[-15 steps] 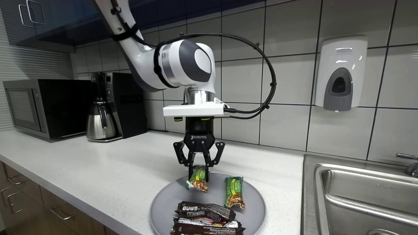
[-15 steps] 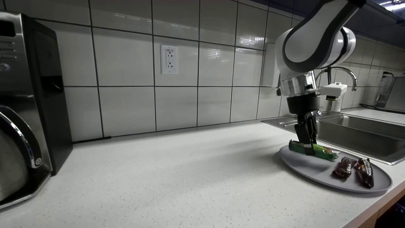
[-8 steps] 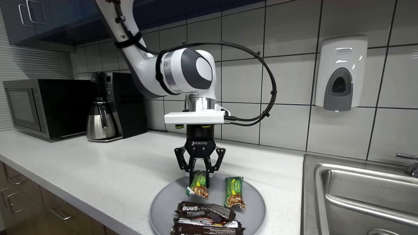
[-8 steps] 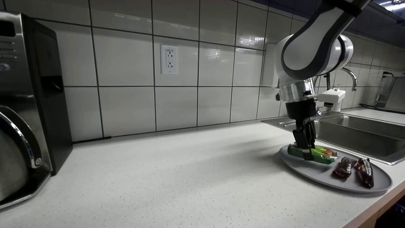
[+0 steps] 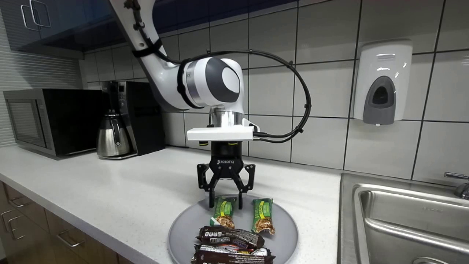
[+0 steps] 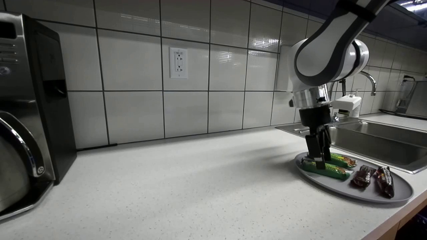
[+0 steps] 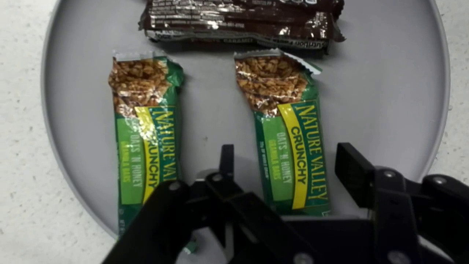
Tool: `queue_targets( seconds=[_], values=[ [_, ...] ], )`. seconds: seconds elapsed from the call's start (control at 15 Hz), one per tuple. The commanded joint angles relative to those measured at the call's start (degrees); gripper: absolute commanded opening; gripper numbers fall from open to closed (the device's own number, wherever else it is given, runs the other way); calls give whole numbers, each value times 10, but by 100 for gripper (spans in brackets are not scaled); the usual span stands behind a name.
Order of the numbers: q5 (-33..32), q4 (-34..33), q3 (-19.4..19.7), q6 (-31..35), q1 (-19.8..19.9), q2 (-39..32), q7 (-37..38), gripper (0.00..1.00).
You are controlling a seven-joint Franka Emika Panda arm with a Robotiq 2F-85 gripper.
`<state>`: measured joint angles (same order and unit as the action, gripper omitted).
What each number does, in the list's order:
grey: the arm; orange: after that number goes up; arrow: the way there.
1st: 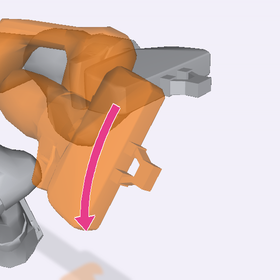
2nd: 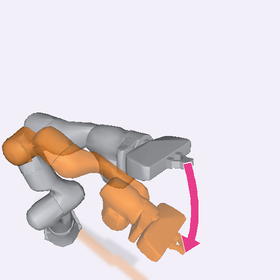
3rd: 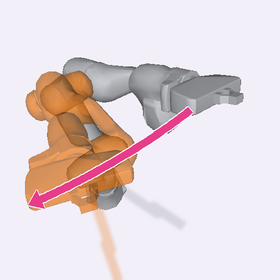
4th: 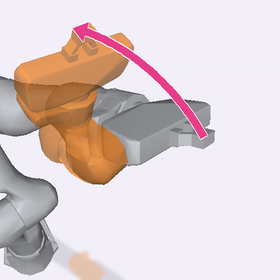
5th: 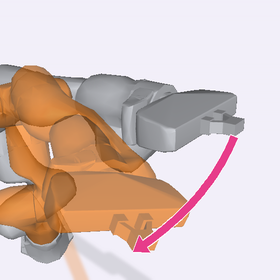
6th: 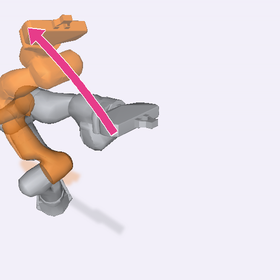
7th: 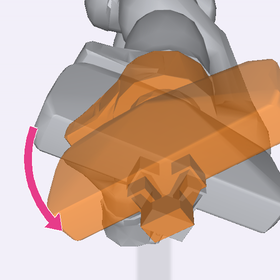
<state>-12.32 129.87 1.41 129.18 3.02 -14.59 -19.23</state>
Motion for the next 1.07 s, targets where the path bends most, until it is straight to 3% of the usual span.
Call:
queue_targets(
  seconds=[0.0, 1.0],
  values=[
    [1, -10, 0, -4, 1, 6, 9, 99],
    [6, 51, -5, -7, -16, 106, 88, 100]
  ],
)
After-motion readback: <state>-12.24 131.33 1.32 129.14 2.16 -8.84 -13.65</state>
